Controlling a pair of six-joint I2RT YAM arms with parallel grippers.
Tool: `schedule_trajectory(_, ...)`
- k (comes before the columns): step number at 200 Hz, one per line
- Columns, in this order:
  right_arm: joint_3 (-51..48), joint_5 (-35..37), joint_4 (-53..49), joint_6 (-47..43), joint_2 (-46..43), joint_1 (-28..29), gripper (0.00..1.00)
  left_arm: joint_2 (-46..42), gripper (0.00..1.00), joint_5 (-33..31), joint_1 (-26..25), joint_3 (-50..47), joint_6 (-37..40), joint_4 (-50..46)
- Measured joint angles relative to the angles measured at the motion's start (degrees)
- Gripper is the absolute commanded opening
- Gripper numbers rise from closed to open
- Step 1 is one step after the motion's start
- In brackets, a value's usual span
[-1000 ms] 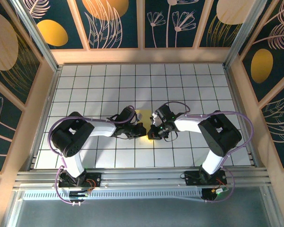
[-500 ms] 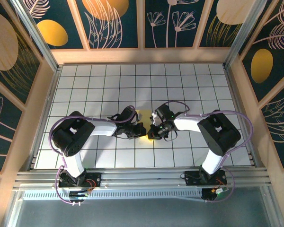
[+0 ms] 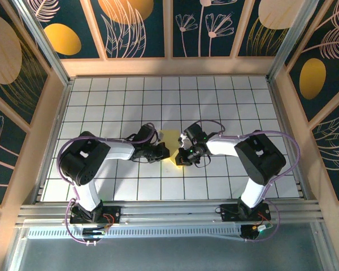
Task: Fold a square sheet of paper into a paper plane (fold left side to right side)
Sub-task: Third fold the triangle at the center of the table.
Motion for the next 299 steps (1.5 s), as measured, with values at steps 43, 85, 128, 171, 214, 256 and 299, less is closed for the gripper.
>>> schedule_trajectory(43,0.1,0.0,0.2,0.0,0.1,0.0,0.0,-0.3,0.0,0.0,3.6,-0.4,2.5,-0.2)
schedule_trajectory(85,0.2,0.0,0.2,0.0,0.2,0.0,0.0,-0.4,0.0,-0.2,7.0,-0.4,5.4,-0.2)
schedule_trajectory(128,0.2,0.0,0.2,0.0,0.2,0.0,0.0,-0.4,0.0,-0.6,11.0,-0.4,7.1,0.0)
schedule_trajectory(171,0.2,0.0,0.2,0.0,0.2,0.0,0.0,-4.3,0.0,-6.6,13.4,-1.9,9.0,-0.9)
schedule_trajectory(214,0.2,0.0,0.2,0.0,0.2,0.0,0.0,-15.5,0.0,-7.1,10.4,-6.7,9.4,-0.9)
schedule_trajectory(256,0.2,0.0,0.2,0.0,0.2,0.0,0.0,-11.8,0.0,-3.7,2.3,-6.4,6.8,1.7)
schedule_trajectory(299,0.2,0.0,0.2,0.0,0.2,0.1,0.0,-4.5,0.0,-2.3,1.6,-3.3,5.6,3.1)
